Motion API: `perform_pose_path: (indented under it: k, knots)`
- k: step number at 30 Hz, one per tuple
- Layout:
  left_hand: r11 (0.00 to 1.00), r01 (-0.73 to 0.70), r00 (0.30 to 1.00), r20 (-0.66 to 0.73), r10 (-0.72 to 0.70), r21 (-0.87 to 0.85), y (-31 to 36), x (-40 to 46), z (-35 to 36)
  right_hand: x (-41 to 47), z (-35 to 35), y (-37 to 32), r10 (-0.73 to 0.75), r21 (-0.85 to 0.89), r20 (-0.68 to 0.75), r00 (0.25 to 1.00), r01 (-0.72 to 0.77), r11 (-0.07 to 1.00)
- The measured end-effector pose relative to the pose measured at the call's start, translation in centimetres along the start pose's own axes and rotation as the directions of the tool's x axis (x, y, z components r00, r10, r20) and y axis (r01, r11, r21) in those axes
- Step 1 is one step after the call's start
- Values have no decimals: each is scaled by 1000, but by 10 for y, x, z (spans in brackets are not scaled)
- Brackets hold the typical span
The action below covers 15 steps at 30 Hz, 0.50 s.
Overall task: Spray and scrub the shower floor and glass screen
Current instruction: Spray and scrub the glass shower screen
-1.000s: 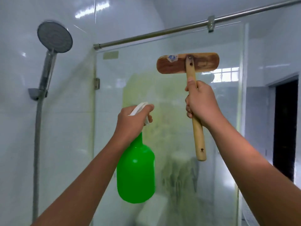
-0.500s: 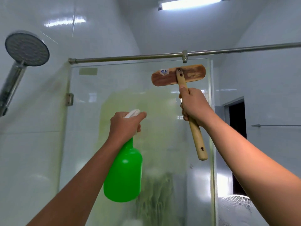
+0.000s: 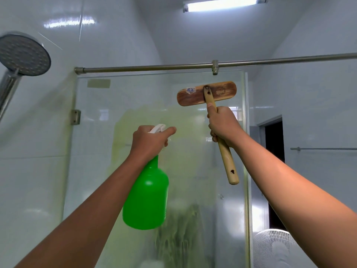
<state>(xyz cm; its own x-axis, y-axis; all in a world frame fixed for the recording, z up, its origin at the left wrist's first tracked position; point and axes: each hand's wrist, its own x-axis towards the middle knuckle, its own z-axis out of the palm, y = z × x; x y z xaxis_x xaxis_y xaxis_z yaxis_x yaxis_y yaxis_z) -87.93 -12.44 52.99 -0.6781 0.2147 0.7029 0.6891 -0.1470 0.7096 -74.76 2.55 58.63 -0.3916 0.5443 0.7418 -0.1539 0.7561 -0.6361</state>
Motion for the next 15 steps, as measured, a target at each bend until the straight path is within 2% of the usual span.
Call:
perform_pose_path:
  k: [3,5,11,15]
  knots:
    - [997,37,997,-69,-41,-70,4,3,-2,1,-3,-3,-10,-14,1,1000,10,1000]
    - [998,37,995,-89,-42,-58,8,4,-3,1,-4,-6,-20,-15,-1,1000,20,1000]
    - [1000,12,999,41,-13,25,14,0,1,-2,-1,-17,-51,-21,10,999,51,998]
    - [999,18,999,-32,-19,-41,19,-3,-2,-3,2,-22,-59,-31,25,998,60,998]
